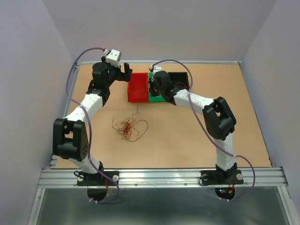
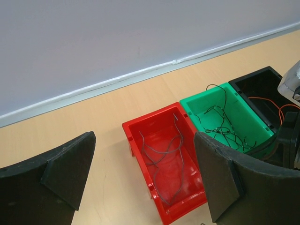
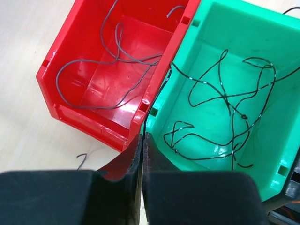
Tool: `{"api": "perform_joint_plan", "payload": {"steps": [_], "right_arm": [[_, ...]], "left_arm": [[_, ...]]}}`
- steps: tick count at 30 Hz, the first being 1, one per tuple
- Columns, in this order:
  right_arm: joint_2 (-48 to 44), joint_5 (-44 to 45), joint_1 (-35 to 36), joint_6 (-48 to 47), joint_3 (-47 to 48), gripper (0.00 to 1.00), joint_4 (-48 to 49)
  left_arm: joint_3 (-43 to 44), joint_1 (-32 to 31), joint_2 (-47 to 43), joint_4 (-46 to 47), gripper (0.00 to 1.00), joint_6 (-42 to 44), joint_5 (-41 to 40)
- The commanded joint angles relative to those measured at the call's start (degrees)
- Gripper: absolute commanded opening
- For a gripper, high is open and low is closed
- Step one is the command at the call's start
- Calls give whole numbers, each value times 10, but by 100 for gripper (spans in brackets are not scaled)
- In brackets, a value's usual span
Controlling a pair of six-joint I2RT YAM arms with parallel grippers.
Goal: Untangle the cables
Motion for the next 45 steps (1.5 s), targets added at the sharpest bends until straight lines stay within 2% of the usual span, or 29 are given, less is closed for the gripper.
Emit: {"api": "perform_joint_plan", "payload": {"steps": [1, 7, 13, 23, 33, 38, 40, 41, 45], "right_arm": [[-2, 17, -10, -3, 38, 1, 45], [9, -27, -31, -24, 38, 1, 84], [36, -56, -49, -40, 88, 1, 85], [56, -112, -80, -45, 109, 0, 86], [47, -98, -83, 23, 3, 1, 93], [39, -86, -78, 32, -15, 1, 78], [35, -73, -74, 32, -21, 5, 74], [29, -71, -73, 32, -25, 15, 73], [0, -64, -67, 30, -28, 30, 74]], "left_arm": [[-6, -1, -30, 37, 98, -4, 8], [-11, 0, -32, 43, 98, -4, 9], [-9, -1, -25, 42, 98, -3, 14], [-9, -1, -24, 42, 98, 2, 16], [-9, -1, -19, 40, 98, 7, 27], [-19, -2, -40, 35, 98, 8, 33], [-34, -4, -48, 27, 98, 17, 30], [-43, -5, -60, 25, 98, 31, 20], [-91, -7, -102, -18, 98, 79, 8]]}}
